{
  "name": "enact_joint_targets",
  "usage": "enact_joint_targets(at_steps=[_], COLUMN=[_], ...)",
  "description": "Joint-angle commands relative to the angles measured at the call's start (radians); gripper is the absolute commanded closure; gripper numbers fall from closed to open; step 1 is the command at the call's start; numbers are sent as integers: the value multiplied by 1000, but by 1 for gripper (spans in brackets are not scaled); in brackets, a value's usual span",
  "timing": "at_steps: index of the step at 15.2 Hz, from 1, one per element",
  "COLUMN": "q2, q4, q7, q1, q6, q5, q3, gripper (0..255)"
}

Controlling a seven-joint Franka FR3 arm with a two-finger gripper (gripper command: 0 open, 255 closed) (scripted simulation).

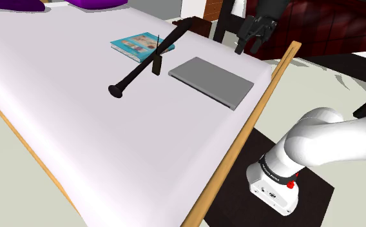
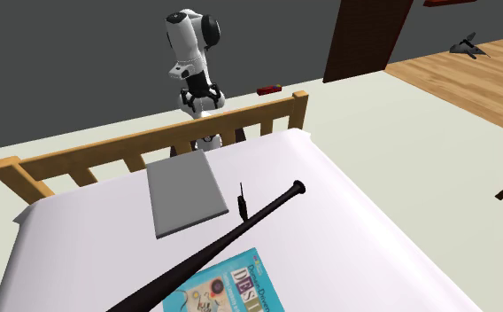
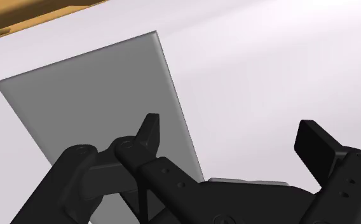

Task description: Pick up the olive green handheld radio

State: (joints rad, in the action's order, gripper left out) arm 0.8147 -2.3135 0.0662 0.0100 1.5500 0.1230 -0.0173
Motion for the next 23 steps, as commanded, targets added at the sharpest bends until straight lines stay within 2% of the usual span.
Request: enact_joint_targets(at_steps=[1, 8, 14, 19, 23], q2=[0, -124, -289, -455, -602], q4=[0, -53, -28, 41, 128], q7=[0, 167, 326, 488, 649], q1=[0, 21, 61, 116, 167], q6=[0, 285, 510, 665, 755], q5=[0, 26, -3, -87, -209], q3=[0, 134, 249, 344, 416], gripper=[0, 0, 0, 0, 0])
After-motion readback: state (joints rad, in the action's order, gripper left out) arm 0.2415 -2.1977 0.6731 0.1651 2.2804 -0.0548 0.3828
